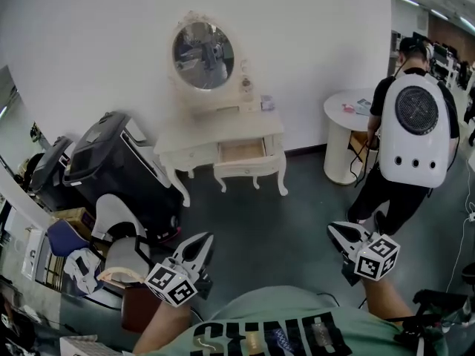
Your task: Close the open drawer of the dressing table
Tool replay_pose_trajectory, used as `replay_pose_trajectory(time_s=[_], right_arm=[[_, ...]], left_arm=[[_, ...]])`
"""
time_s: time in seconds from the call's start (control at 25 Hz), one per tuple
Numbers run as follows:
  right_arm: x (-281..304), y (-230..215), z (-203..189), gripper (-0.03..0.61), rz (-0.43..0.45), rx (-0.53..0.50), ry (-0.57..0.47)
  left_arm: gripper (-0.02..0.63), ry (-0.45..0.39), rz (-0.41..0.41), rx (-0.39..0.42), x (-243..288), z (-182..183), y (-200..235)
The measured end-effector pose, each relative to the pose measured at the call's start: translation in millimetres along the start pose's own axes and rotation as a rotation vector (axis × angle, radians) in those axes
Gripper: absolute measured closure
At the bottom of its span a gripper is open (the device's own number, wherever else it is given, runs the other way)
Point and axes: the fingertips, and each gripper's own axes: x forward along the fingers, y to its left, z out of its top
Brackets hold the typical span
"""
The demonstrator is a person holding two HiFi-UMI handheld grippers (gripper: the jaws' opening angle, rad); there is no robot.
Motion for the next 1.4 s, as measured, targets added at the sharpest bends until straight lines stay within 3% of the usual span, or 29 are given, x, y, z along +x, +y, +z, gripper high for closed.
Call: replay_pose_trajectory(time_s=[0.32,0.64,0.84,1.12,1.4], right_arm=[[69,3,17,0.566,-0.059,-0.036,0.006],[168,22,67,0.566,-0.136,-0.071,-0.057],[222,26,78,0.566,-0.18,-0.068,-0.062],[285,8,83,0.566,-0.179,-0.057,-0.024],[327,-61,98,0.566,-0.083,-0.043,-0.006]], left_arm=[[0.604,-0.03,-0.088,-0.01,22,10,76],[0.604,-0.067,-0.174,0.016,35,59,191],[0.604,-0.077,-0.213,0.012,40,70,250],[0.604,-0.05,-0.193,-0.028,54,64,310],[0.604,-0.034,-0.13,-0.01,111,51,318]])
